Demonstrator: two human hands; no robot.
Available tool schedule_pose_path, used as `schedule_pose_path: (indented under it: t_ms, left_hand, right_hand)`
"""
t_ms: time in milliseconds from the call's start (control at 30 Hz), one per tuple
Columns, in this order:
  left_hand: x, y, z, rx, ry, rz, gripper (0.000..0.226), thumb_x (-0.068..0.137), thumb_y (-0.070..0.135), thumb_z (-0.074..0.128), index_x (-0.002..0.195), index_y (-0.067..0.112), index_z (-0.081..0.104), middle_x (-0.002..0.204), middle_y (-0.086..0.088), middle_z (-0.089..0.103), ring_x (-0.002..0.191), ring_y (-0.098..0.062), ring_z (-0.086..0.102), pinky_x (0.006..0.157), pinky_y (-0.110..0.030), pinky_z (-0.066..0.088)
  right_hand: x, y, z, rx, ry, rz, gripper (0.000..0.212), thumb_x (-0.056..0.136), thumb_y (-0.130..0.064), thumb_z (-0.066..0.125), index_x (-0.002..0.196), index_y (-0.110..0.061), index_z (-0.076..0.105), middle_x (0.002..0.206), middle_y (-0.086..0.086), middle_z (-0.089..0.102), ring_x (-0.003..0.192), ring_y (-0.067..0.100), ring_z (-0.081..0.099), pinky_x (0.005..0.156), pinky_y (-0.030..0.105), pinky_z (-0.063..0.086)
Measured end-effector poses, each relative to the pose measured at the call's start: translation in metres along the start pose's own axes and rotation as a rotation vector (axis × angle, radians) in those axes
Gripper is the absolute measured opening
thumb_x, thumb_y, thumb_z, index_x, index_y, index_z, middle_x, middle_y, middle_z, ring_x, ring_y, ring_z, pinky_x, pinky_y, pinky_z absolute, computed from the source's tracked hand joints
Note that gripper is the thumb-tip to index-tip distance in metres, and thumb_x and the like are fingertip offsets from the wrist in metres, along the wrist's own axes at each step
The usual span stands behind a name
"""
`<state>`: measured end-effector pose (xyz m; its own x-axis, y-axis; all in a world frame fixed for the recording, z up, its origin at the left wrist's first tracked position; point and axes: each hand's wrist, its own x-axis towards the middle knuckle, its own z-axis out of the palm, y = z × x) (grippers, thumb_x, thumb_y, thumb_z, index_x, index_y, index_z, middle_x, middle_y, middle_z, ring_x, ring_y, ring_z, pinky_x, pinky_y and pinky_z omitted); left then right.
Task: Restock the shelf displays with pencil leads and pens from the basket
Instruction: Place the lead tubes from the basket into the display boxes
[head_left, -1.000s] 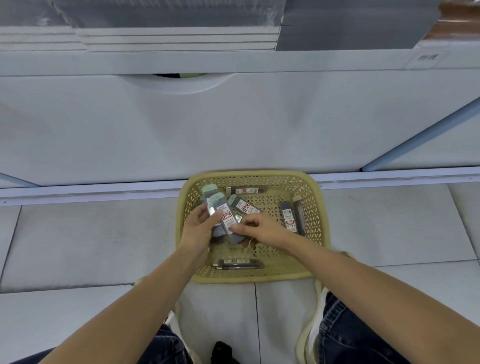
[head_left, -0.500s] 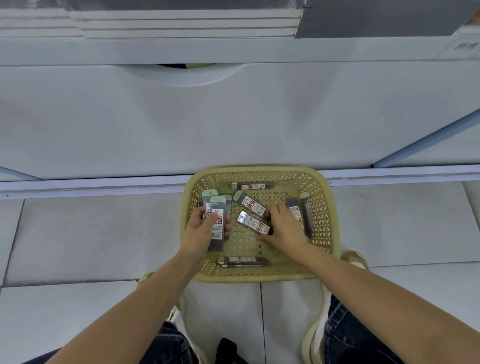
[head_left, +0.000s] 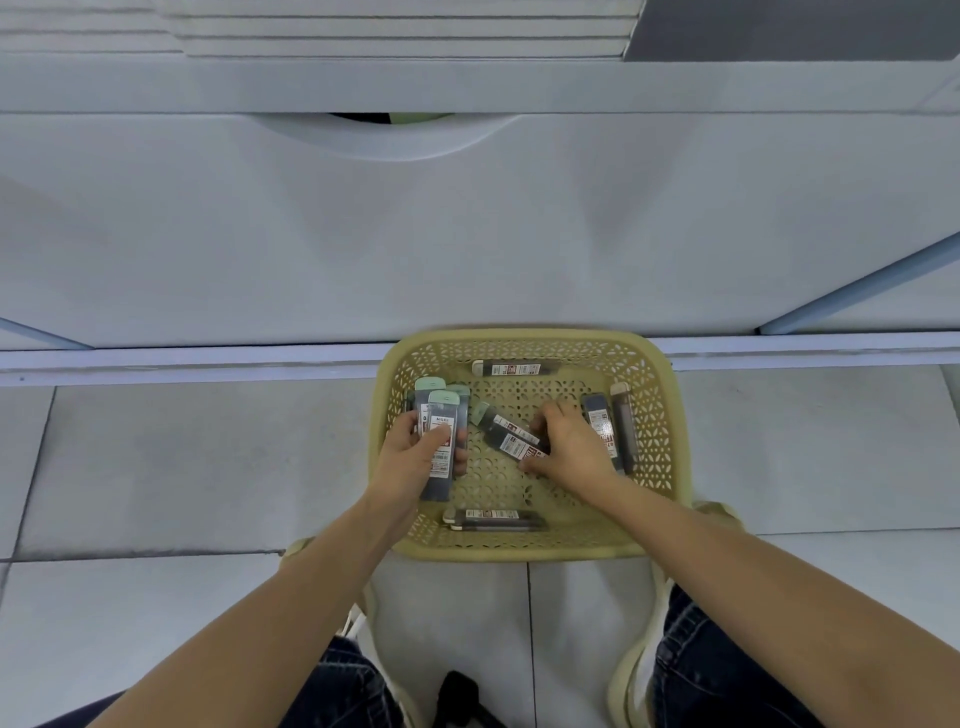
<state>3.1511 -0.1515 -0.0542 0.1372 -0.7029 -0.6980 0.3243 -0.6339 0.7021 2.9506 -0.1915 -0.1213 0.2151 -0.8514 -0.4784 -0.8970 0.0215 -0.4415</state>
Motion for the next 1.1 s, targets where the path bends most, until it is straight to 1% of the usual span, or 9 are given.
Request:
schedule_pose_path:
  t_ms: [67,267,400,500,633,767,867,967,1100]
  left_hand:
    - [0.0,0.001,0.001,0.013,-0.002,-0.009,0.029,0.096,0.004,0.054,0.125,0.0,0.05,0.086,-0.015,0.066,0.066,-0.021,0.062,0.059,-0.028,0.057]
    - [0.0,0.003,0.001,0.067,0.029,-0.003,0.028,0.091,0.0,0.061,0.118,-0.002,0.054,0.079,-0.011,0.065,0.056,-0.013,0.06,0.052,-0.024,0.055]
    - [0.004,0.013,0.002,0.287,0.072,0.089,0.032,0.082,0.014,0.076,0.109,0.008,0.06,0.073,-0.003,0.067,0.058,-0.01,0.061,0.056,-0.024,0.053]
    - [0.003,0.028,0.004,0.363,-0.035,0.067,0.043,0.072,0.024,0.084,0.107,0.012,0.062,0.085,-0.012,0.072,0.069,-0.02,0.065,0.069,-0.038,0.059]
    - [-0.009,0.04,0.01,0.407,-0.211,0.048,0.046,0.071,0.017,0.084,0.109,0.005,0.063,0.1,-0.026,0.07,0.078,-0.034,0.062,0.073,-0.049,0.057]
    - [-0.021,0.05,0.006,0.469,-0.313,0.053,0.048,0.073,0.014,0.083,0.114,0.006,0.061,0.095,-0.016,0.074,0.073,-0.029,0.062,0.057,-0.036,0.052]
    - [-0.029,0.056,0.005,0.419,-0.252,0.066,0.038,0.074,0.007,0.081,0.108,0.004,0.065,0.098,-0.018,0.073,0.085,-0.035,0.063,0.082,-0.052,0.051]
    - [-0.038,0.072,0.005,0.366,-0.214,0.115,0.028,0.073,0.006,0.081,0.097,0.009,0.067,0.087,-0.012,0.075,0.083,-0.031,0.061,0.08,-0.046,0.05]
    - [-0.056,0.116,0.008,0.554,-0.36,0.186,0.032,0.071,0.011,0.084,0.098,0.014,0.068,0.081,-0.007,0.072,0.07,-0.021,0.061,0.06,-0.031,0.049]
  right_hand:
    - [0.001,0.006,-0.005,0.057,-0.025,0.0,0.046,0.07,-0.029,0.084,0.101,-0.018,0.052,0.102,-0.001,0.056,0.088,0.016,0.054,0.066,0.03,0.041]
    - [0.002,0.018,-0.036,0.456,-0.263,-0.01,0.025,0.078,-0.017,0.08,0.095,-0.007,0.064,0.086,0.012,0.068,0.073,0.021,0.066,0.069,0.041,0.059]
    - [0.001,0.008,-0.077,0.503,-0.502,-0.127,0.017,0.082,-0.016,0.076,0.097,-0.011,0.071,0.092,0.01,0.071,0.078,0.011,0.065,0.071,0.027,0.056]
    - [-0.004,-0.005,-0.103,0.452,-0.609,-0.201,0.014,0.083,-0.018,0.075,0.096,-0.012,0.073,0.085,0.001,0.07,0.075,0.004,0.062,0.069,0.019,0.05]
    - [-0.012,-0.018,-0.125,0.488,-0.53,-0.241,0.015,0.083,-0.023,0.075,0.098,-0.019,0.075,0.087,-0.009,0.071,0.078,0.005,0.063,0.069,0.017,0.047]
    - [-0.019,-0.022,-0.132,0.557,-0.47,-0.236,0.02,0.083,-0.019,0.074,0.104,-0.021,0.074,0.103,0.0,0.074,0.09,0.014,0.066,0.079,0.026,0.052]
    - [-0.024,-0.026,-0.139,0.735,-0.301,-0.193,0.023,0.085,-0.01,0.07,0.108,-0.014,0.071,0.1,0.004,0.074,0.088,0.012,0.066,0.081,0.029,0.052]
    - [-0.029,-0.028,-0.165,0.88,-0.154,-0.174,0.023,0.087,-0.01,0.066,0.11,-0.007,0.069,0.096,0.009,0.067,0.087,0.019,0.059,0.081,0.031,0.044]
    - [-0.046,-0.041,-0.221,0.586,-0.407,-0.263,0.02,0.086,-0.018,0.07,0.106,-0.018,0.074,0.119,-0.01,0.068,0.11,0.009,0.062,0.085,0.014,0.048]
